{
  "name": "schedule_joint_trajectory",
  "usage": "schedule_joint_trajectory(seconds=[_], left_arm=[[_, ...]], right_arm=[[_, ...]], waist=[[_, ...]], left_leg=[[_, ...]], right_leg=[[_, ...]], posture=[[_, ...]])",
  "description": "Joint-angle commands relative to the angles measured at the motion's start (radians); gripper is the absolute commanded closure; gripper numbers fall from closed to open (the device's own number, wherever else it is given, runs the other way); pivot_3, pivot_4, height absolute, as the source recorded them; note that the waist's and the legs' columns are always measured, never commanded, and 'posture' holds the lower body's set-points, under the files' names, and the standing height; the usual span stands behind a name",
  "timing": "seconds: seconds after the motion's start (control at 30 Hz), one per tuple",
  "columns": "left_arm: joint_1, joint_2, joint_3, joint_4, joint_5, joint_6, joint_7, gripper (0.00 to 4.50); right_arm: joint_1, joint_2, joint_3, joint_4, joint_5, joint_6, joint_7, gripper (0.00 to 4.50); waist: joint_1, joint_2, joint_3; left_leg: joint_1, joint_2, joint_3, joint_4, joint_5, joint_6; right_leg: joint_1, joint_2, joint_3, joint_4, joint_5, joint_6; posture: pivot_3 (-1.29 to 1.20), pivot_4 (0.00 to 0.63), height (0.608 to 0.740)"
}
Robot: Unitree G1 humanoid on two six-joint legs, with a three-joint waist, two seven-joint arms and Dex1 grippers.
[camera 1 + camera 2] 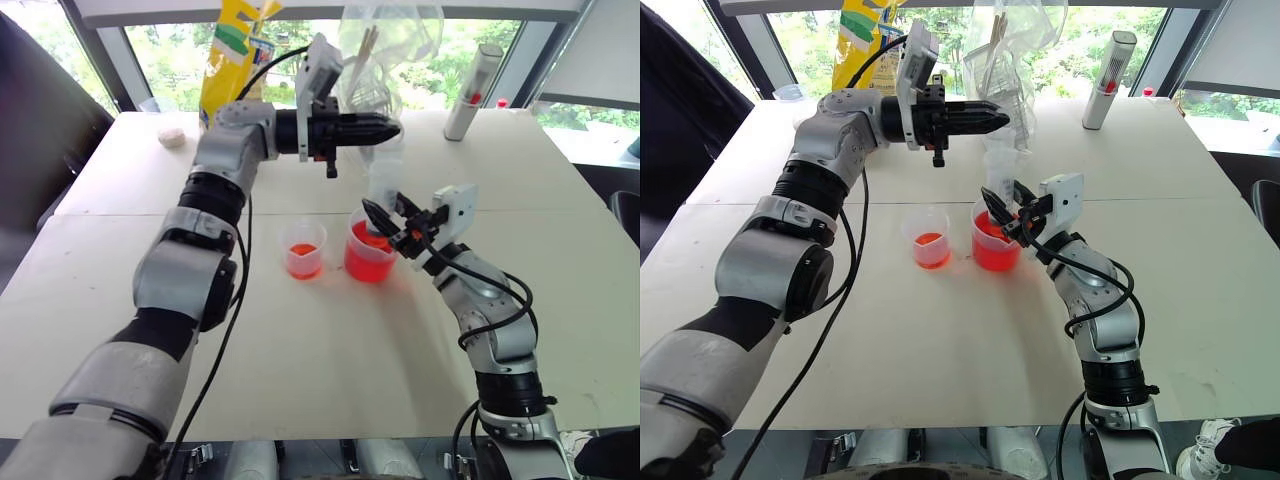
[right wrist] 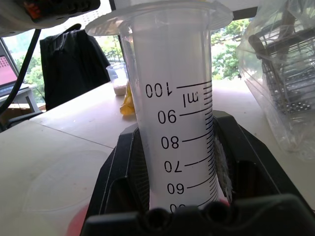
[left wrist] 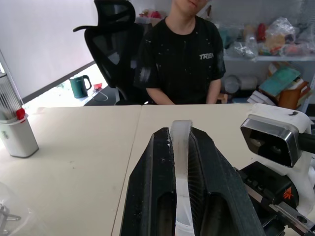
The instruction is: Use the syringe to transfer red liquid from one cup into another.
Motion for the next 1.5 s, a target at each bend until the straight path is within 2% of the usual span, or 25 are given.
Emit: schedule_joint_trajectory(seconds=[0.03, 0.2, 0.4, 0.73, 0.87, 1.0, 1.17, 1.37, 1.5], left_arm=[[-0.065, 0.031, 0.068, -0.083, -0.018, -0.046, 0.037, 2.78], [-0.010, 0.047, 0.060, -0.140, -0.005, -0.039, 0.013, 0.18], [0.055, 0.127, 0.106, -0.231, -0.038, 0.057, 0.023, 0.18], [0.235, 0.340, 0.147, -0.414, -0.062, 0.220, 0.039, 0.18], [0.329, 0.379, 0.116, -0.494, -0.039, 0.219, 0.042, 0.18], [0.358, 0.384, 0.109, -0.530, -0.038, 0.221, 0.060, 0.18], [0.362, 0.387, 0.110, -0.543, -0.042, 0.221, 0.075, 0.18], [0.348, 0.428, 0.141, -0.566, -0.073, 0.265, 0.073, 0.18], [0.338, 0.483, 0.162, -0.596, -0.116, 0.318, 0.039, 0.18]], right_arm=[[0.017, -0.008, 0.068, -0.031, 0.005, 0.023, 0.045, 3.12], [0.000, -0.018, 0.058, -0.062, 0.009, 0.032, 0.040, 3.12], [-0.010, -0.026, 0.043, -0.075, 0.013, 0.045, 0.037, 3.12], [-0.044, -0.042, 0.020, -0.070, 0.017, 0.044, 0.040, 3.12], [-0.164, -0.061, -0.019, -0.113, 0.060, 0.084, 0.035, 3.12], [-0.318, -0.069, -0.023, -0.119, 0.106, 0.133, 0.042, 3.12], [-0.429, 0.016, 0.019, -0.065, 0.172, 0.169, 0.047, 3.12], [-0.360, 0.125, 0.113, 0.068, 0.120, 0.062, 0.076, 3.12], [-0.314, 0.156, 0.145, 0.160, 0.079, -0.022, 0.098, 3.12]], waist=[[0.000, 0.000, 0.000], [0.002, 0.000, 0.000], [0.000, 0.000, 0.000], [-0.001, 0.000, 0.000], [0.002, 0.001, 0.000], [0.002, 0.000, 0.000], [0.000, 0.000, 0.000], [0.000, 0.000, 0.000], [0.000, 0.000, -0.001]], left_leg=[[0.000, 0.000, 0.000, 0.000, 0.000, 0.000], [0.000, 0.000, 0.000, 0.000, 0.000, 0.000], [0.000, 0.001, 0.000, 0.001, 0.000, 0.000], [0.001, 0.001, -0.002, 0.001, 0.003, -0.005], [0.000, 0.001, -0.001, 0.001, 0.003, -0.005], [0.000, 0.001, -0.002, 0.001, 0.003, -0.005], [0.000, 0.001, -0.003, 0.001, 0.003, -0.005], [0.000, 0.001, -0.003, 0.001, 0.003, -0.005], [0.000, 0.001, -0.003, 0.001, 0.003, -0.005]], right_leg=[[0.000, 0.000, 0.000, 0.000, 0.000, 0.000], [0.000, 0.000, 0.000, 0.000, 0.000, 0.000], [0.000, 0.000, 0.000, 0.001, 0.000, 0.000], [0.001, 0.000, -0.001, 0.002, 0.000, 0.000], [0.001, -0.002, -0.001, 0.003, 0.000, 0.000], [0.001, -0.002, -0.002, 0.003, 0.000, 0.000], [0.001, -0.002, -0.002, 0.003, 0.000, 0.000], [0.000, -0.002, -0.002, 0.003, 0.000, 0.000], [0.000, -0.003, -0.003, 0.003, 0.000, 0.000]], posture=[[0.00, 0.150, 0.739], [0.00, 0.150, 0.739], [0.00, 0.150, 0.739], [0.00, 0.150, 0.739], [0.00, 0.150, 0.739], [0.00, 0.150, 0.739], [0.00, 0.150, 0.739], [0.00, 0.150, 0.739], [0.00, 0.150, 0.739]])
